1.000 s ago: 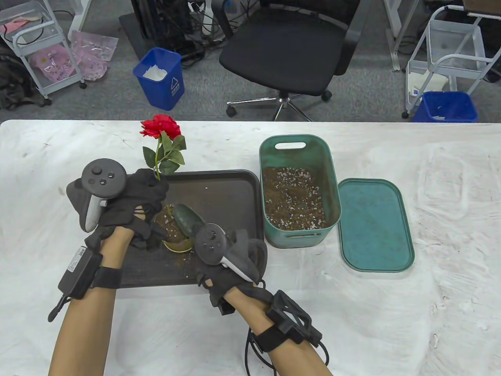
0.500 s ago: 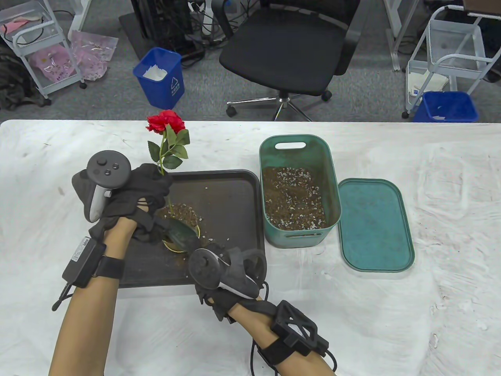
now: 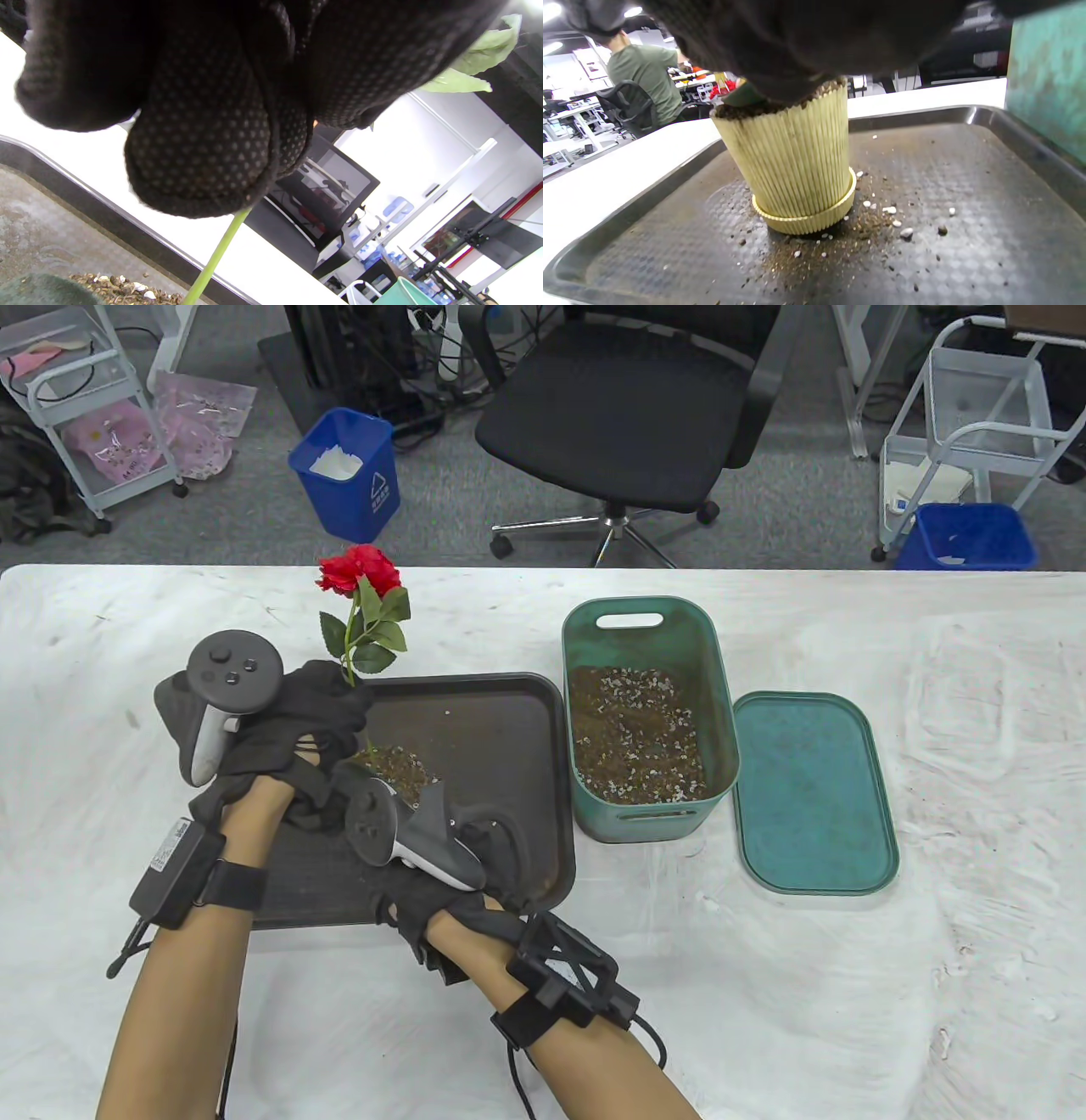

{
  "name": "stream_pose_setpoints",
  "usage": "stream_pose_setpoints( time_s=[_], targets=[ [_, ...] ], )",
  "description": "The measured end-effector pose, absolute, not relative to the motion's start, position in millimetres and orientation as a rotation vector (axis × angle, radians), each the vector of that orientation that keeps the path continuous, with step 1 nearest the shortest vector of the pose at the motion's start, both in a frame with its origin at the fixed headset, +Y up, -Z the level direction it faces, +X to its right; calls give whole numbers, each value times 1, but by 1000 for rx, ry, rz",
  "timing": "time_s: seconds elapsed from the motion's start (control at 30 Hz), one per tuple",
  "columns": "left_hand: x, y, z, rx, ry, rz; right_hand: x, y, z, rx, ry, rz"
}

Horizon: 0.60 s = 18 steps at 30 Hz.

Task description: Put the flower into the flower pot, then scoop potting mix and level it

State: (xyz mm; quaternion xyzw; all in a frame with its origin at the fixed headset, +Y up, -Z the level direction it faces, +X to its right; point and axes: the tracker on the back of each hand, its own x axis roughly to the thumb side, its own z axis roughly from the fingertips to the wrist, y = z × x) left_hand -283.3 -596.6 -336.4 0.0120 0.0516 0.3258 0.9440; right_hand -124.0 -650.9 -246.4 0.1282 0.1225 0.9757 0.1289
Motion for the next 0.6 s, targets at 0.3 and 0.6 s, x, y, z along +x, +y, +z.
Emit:
stream_pose_setpoints(
  time_s=[0.3, 0.6],
  targets=[
    [-283, -597, -332, 35, 108, 667, -106, -640, -229, 492, 137, 2806],
    [-295, -597, -320, 18, 125, 732, -40, -610, -251, 390, 99, 2735]
  ],
)
